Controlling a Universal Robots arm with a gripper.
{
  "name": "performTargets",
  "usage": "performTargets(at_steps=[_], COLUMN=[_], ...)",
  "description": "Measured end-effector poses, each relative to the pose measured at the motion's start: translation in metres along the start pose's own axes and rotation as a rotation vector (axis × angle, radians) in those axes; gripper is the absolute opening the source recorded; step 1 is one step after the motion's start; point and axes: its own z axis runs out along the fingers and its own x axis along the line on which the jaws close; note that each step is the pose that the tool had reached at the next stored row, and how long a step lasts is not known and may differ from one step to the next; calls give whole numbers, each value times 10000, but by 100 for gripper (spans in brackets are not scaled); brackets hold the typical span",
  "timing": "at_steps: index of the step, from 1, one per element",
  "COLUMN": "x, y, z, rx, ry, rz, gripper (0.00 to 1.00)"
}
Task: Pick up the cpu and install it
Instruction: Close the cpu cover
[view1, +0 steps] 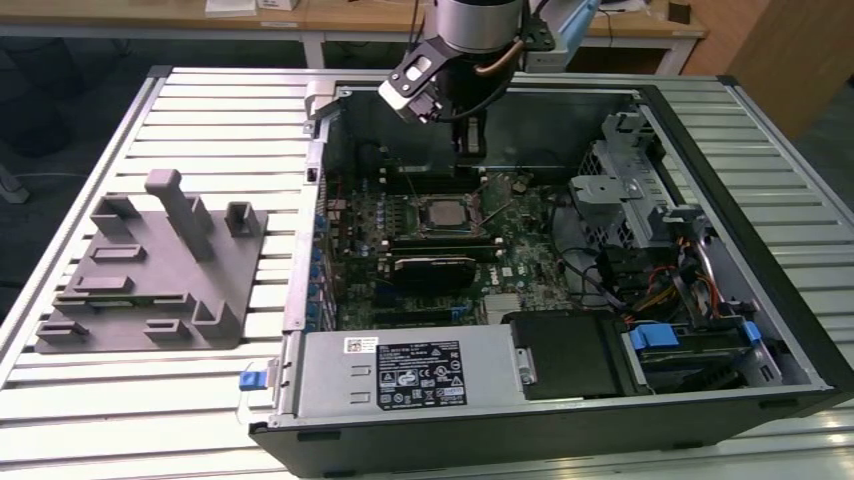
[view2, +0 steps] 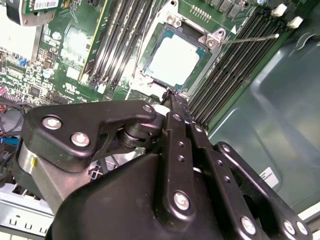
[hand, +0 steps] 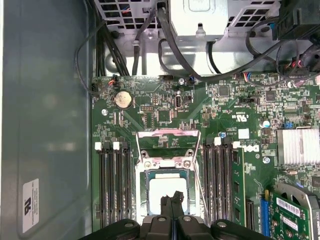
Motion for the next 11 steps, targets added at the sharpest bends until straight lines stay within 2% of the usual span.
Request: performTargets(at_steps=[11], x=[6], y=[116], z=[5], rx=[0], ry=[1], rz=[0], gripper=[11])
